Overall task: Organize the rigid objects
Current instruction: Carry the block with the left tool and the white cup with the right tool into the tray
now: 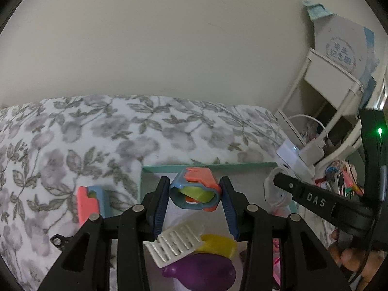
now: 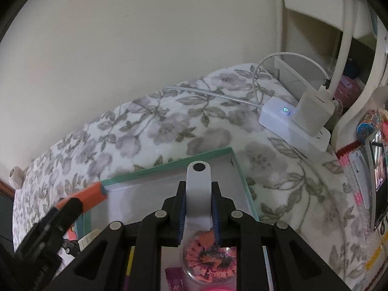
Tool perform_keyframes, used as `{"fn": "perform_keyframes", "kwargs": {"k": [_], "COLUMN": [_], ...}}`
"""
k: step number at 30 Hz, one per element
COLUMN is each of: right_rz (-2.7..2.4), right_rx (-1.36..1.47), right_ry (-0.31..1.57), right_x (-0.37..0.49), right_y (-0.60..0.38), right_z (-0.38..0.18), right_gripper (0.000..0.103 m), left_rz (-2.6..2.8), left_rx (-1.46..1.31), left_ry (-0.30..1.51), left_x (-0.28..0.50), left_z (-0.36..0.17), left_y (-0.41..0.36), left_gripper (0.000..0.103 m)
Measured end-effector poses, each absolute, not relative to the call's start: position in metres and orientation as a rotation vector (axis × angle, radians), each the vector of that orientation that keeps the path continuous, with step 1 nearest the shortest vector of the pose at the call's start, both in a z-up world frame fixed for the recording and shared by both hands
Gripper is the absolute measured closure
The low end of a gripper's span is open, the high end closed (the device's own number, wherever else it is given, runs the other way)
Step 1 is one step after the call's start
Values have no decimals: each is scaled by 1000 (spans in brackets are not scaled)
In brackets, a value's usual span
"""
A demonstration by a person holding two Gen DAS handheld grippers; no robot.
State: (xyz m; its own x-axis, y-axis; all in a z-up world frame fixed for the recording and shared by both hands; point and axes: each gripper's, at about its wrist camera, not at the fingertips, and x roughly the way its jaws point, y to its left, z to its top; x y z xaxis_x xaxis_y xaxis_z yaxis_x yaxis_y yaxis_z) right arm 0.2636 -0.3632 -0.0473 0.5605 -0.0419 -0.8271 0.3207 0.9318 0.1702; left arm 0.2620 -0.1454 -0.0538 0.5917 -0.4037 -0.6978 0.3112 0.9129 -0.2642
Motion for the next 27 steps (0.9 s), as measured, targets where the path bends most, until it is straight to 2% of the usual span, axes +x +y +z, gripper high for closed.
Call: {"fn": "perform_keyframes", "kwargs": {"k": [13,27], "right_rz": [-190,-182], "right_rx": [325,327], "right_ry": [961,1005], "right_x": [269,274], "right_y": [-355,-350], "right_z": [-60,-73], "right_gripper": [83,83], "left_rz": [-437,-439], "left_rx": [-92,-92], "left_ry": [886,904], "left_x": [258,248], "left_z": [-78,-79], "left_y": [-157,-156], "left_gripper": [60,59]}}
